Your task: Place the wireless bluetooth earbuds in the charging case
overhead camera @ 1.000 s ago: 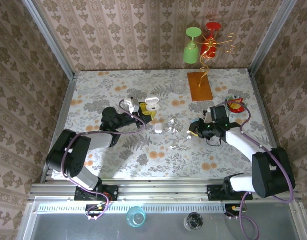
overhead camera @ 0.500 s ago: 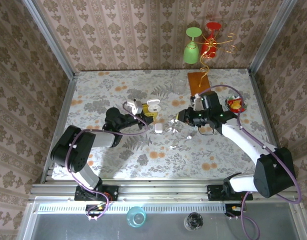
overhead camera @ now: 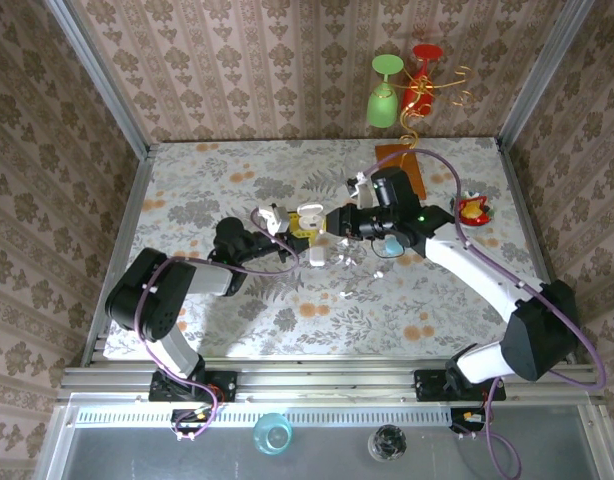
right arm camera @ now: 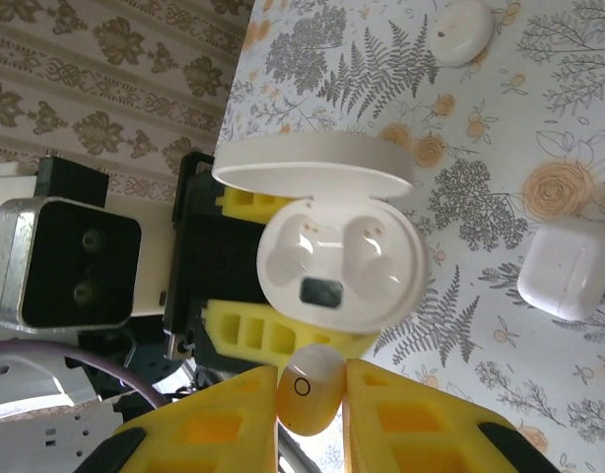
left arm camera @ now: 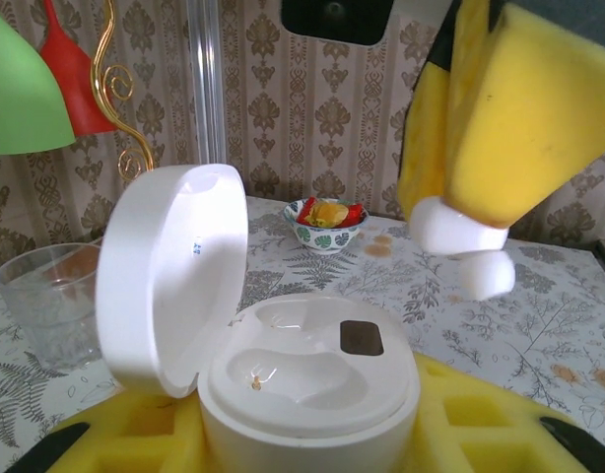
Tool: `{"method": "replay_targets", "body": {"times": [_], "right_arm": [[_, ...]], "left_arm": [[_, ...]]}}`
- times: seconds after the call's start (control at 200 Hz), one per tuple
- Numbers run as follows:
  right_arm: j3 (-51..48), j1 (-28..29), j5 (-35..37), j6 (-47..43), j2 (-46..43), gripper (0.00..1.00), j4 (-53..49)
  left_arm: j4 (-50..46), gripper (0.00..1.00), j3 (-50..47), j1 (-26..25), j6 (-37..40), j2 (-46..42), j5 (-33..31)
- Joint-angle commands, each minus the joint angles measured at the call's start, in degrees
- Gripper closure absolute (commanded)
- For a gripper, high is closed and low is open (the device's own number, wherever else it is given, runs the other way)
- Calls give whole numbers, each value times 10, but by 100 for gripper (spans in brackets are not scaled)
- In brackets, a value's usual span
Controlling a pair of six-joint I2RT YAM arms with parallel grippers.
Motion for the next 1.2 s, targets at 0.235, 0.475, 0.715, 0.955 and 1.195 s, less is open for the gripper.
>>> {"method": "replay_targets", "body": {"times": [0.235,0.475,0.715,0.955,1.195], "right_arm": [[81,22,33,-31,59,78,-26],[102,24,39,-46,82,78,-41],[95,29,26,-44,95,78,-38],[93,43,25,-42,96,78,-37],[92,48,29,-36,101,74,-41]], "left_arm": [[18,73,-2,-6,16,-2,22],[18,73,2,-6,16,-4,20],[18,73,10,-6,5,-7,11],[17,73,10,-5,10,-3,1],[18,73,17,-4,2,0,0]]}}
